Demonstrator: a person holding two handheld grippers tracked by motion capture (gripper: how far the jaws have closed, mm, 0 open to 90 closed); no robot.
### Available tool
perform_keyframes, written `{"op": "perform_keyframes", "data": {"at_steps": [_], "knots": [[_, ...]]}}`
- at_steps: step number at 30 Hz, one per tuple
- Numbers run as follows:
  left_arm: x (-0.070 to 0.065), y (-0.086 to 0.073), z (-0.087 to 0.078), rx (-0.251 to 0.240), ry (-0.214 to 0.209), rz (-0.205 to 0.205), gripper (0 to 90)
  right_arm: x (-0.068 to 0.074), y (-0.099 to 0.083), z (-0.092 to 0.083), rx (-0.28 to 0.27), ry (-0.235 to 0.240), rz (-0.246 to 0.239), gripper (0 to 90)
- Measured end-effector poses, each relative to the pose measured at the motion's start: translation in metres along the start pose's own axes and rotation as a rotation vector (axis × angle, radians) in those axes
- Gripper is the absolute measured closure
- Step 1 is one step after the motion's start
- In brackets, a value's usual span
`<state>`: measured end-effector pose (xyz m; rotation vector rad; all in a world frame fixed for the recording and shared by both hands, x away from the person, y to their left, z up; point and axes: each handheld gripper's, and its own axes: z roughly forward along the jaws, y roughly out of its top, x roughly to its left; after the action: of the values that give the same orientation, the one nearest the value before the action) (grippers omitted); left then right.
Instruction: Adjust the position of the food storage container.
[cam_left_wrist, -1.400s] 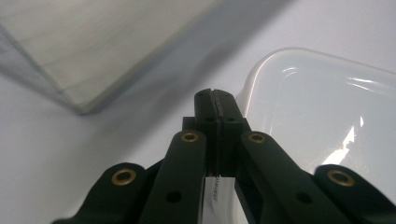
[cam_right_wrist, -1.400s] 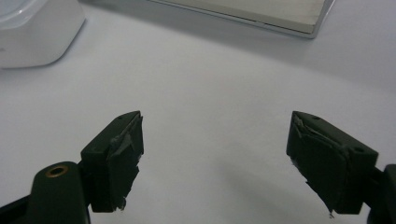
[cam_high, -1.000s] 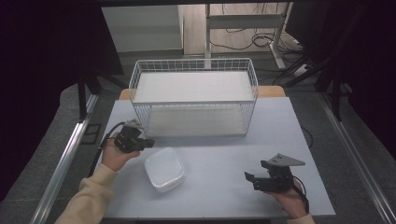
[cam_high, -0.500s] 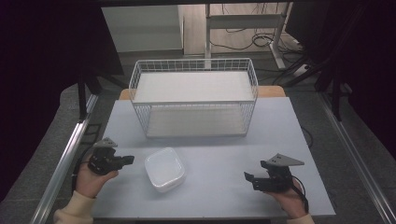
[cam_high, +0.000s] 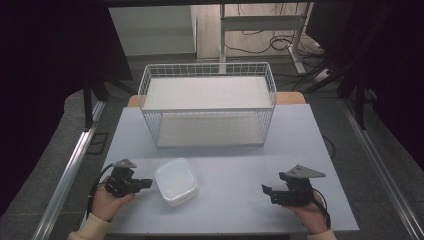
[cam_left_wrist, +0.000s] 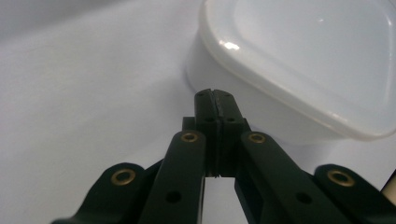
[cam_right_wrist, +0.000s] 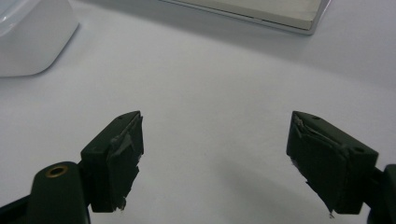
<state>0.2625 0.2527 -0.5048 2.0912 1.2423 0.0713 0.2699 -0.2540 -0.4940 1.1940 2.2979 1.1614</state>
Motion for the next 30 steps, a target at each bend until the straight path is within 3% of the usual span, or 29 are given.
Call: {"op": "perform_keyframes", "data": {"at_steps": [30], "knots": [[-0.014,0.039,0.043,0.035,-0.034,0.025,90.0,0.0,0.0,0.0,0.005,-0.001,-0.003,18.6]]}}
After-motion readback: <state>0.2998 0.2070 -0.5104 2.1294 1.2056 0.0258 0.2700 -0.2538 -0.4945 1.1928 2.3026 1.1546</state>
